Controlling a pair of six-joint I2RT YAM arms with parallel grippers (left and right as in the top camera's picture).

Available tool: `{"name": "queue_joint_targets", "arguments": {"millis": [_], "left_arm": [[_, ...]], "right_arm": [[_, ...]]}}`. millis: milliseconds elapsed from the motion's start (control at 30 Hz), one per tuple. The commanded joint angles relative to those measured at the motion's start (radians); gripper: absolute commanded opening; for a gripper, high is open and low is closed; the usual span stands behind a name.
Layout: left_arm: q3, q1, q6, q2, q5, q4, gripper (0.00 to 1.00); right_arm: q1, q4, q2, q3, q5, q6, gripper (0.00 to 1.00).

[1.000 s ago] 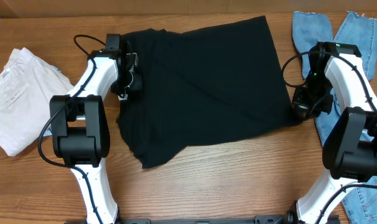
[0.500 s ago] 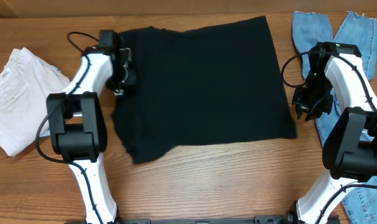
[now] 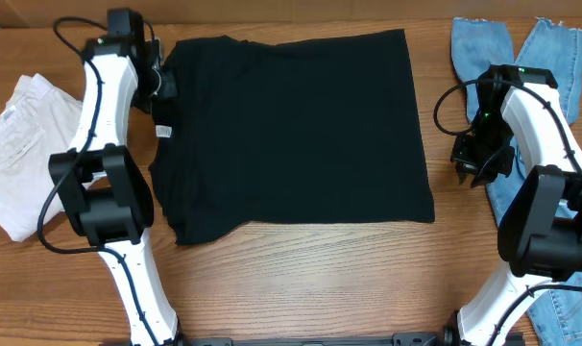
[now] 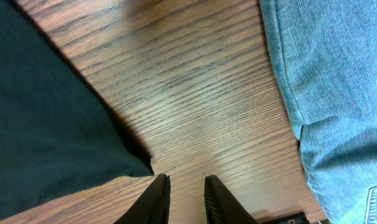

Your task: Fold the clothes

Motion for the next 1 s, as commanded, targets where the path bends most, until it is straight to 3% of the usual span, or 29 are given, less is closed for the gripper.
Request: {"name": "queue_joint_targets", "arguments": {"millis": [0,200,600,833,967], "left_arm": [[0.12,-0.018,0.0,0.0,0.096,-0.163,0.13],[0.144,-0.07,0.001,0.0,0.08,-0.398,0.08],[0.143,-0.252,-0.07,-0.076,-0.092,-0.553,0.06],[0.101,-0.353,-0.143,-0.245,-0.108,-0.555,0.06],[-0.016,-0.374,-0.199,-0.38,-0.108,-0.555,0.07]], "right_arm": [[-0.002,0.011,-0.005,-0.006,-0.024,-0.01,0.22],[-0.001,0.052,-0.005,-0.006,-0.131,-0.075,0.22],[-0.001,0.108,-0.159,-0.006,-0.189,-0.097,0.22],[-0.001,0.112,-0.319,-0.006,-0.229,-0.098,0.22],[-0.001,0.103,-0.383,-0.006,-0.266,-0.098,0.23]]}}
